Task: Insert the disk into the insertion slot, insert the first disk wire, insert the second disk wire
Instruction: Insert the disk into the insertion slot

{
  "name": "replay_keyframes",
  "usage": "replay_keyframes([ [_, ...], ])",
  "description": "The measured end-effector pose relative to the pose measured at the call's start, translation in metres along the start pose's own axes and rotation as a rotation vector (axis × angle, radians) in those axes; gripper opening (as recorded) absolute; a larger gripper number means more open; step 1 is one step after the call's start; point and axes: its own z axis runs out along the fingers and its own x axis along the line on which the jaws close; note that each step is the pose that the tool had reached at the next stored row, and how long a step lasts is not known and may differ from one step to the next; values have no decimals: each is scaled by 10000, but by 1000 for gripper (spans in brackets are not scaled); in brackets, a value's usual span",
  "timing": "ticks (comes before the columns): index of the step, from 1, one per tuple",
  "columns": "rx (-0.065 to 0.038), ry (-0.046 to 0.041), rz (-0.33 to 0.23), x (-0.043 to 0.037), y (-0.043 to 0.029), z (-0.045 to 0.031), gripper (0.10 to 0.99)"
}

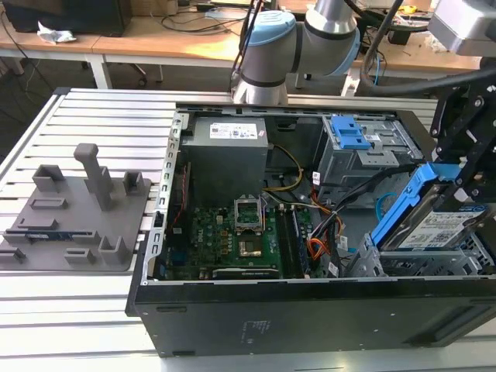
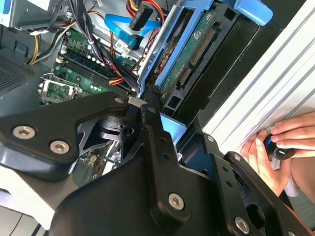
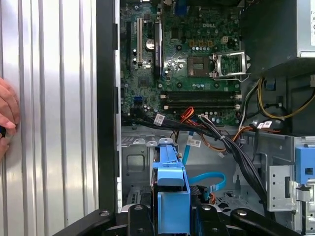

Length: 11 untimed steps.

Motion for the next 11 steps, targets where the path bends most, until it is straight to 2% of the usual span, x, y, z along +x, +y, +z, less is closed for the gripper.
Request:
replay_keyframes([
  [1, 0, -1, 0, 1, 0, 38, 365],
  [5, 1, 1, 0, 3, -1, 87, 373],
  [7, 0, 1, 0, 4, -1, 95, 498],
  [8, 0, 2, 1, 4, -1, 95, 498],
  [10, 0, 0, -1, 3, -1, 96, 624],
  [11, 0, 0, -2, 3, -1, 95, 624],
])
